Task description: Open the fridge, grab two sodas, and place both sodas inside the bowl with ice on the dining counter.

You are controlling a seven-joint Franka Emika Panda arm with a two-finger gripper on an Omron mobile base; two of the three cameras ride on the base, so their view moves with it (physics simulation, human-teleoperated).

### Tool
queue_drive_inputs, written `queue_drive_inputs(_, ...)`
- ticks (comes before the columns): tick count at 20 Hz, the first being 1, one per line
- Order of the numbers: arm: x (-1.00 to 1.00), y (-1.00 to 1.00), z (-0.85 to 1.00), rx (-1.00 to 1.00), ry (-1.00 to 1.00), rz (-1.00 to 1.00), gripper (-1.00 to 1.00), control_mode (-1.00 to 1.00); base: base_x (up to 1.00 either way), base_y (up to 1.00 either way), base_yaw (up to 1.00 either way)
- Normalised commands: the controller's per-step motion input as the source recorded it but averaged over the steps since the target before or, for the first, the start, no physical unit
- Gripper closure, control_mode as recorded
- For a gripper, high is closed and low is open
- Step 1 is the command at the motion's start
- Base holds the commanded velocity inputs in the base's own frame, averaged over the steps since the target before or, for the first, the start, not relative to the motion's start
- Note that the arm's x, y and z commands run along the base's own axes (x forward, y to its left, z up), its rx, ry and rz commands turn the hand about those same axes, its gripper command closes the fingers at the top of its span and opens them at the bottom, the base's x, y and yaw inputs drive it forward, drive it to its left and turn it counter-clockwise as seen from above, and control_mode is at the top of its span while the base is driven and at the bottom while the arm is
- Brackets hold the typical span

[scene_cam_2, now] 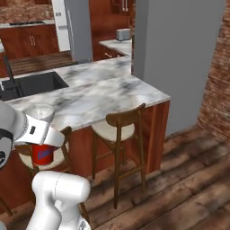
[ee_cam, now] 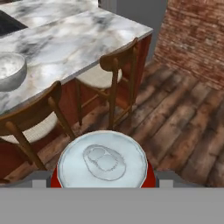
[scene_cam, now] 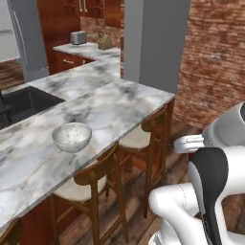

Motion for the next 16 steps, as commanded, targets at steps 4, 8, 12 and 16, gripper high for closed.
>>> queue_drive_inputs(4,0.0,0.0,0.0,0.0,0.0,0.0,1.0,1.0,0.65,0.0,0.52)
queue_drive_inputs(8,0.0,0.0,0.0,0.0,0.0,0.0,1.0,1.0,0.64,0.0,0.56)
queue_drive_inputs(12,0.0,0.0,0.0,0.0,0.0,0.0,1.0,1.0,0.64,-0.01,0.56)
queue_drive_inputs(16,0.0,0.0,0.0,0.0,0.0,0.0,1.0,1.0,0.85,-0.08,0.52)
